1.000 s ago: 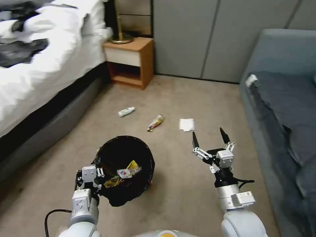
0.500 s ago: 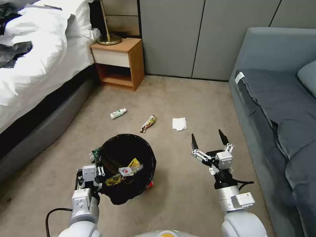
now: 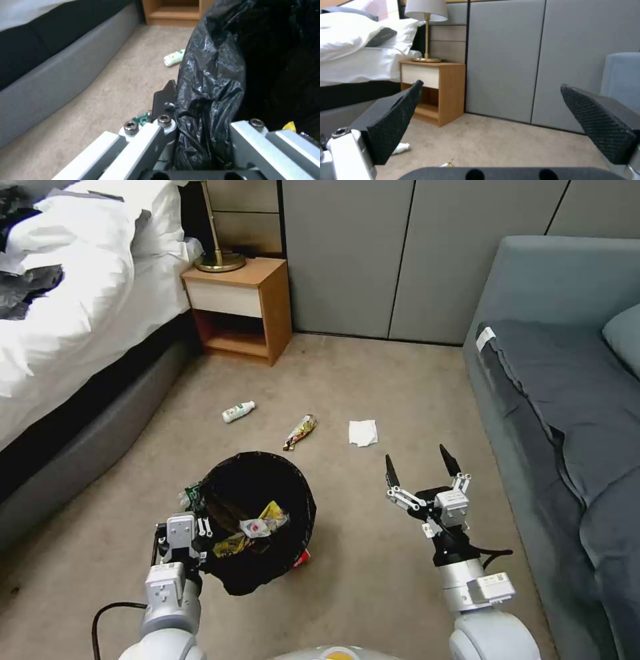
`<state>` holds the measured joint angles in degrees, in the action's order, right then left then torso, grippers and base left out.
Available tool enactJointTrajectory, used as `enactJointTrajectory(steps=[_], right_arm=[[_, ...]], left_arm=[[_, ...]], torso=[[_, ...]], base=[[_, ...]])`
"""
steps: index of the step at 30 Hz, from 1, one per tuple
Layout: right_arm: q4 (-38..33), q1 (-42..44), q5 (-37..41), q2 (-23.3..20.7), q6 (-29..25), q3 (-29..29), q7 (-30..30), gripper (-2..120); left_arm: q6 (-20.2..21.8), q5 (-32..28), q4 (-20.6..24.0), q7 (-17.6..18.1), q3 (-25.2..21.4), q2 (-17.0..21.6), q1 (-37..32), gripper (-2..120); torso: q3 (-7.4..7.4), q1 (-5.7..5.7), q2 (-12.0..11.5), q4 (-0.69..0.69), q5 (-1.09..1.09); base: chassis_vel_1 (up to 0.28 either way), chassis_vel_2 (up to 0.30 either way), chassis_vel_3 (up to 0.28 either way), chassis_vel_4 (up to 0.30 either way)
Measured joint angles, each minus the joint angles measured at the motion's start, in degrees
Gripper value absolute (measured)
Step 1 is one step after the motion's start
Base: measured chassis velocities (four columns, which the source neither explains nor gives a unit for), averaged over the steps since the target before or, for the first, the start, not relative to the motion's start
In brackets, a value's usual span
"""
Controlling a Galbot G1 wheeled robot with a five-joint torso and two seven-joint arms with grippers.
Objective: Pick up the trash bin, then pick up the garbage from the floor and place it into the trash bin.
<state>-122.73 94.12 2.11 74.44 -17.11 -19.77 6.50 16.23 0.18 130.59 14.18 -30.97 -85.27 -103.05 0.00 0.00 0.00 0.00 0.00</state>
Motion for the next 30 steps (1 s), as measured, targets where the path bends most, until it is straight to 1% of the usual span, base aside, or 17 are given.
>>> enactJointTrajectory(steps=[11,25,30], right_arm=[[-0.4,0.3,0.0,0.0,0.0,0.0,0.0,100],[-0.7,0.7,-0.5,-0.1,-0.8,-0.1,-0.1,100],[-0.7,0.6,-0.6,-0.1,-1.9,-0.4,-0.9,100]], left_arm=[[-0.2,0.2,0.4,0.0,0.0,0.0,-0.6,3],[-0.4,0.4,0.6,-0.1,0.1,-0.3,-0.8,3],[-0.5,0.6,0.7,-0.1,0.2,-0.4,-0.9,3]], torso=[[0.01,0.01,0.0,0.00,0.00],[0.01,0.01,0.0,0.00,0.00],[0.01,0.01,0.0,0.01,-0.01]], base=[[-0.198,0.204,0.207,-0.191],[-0.176,0.176,0.170,-0.172],[-0.099,0.099,0.106,-0.078]])
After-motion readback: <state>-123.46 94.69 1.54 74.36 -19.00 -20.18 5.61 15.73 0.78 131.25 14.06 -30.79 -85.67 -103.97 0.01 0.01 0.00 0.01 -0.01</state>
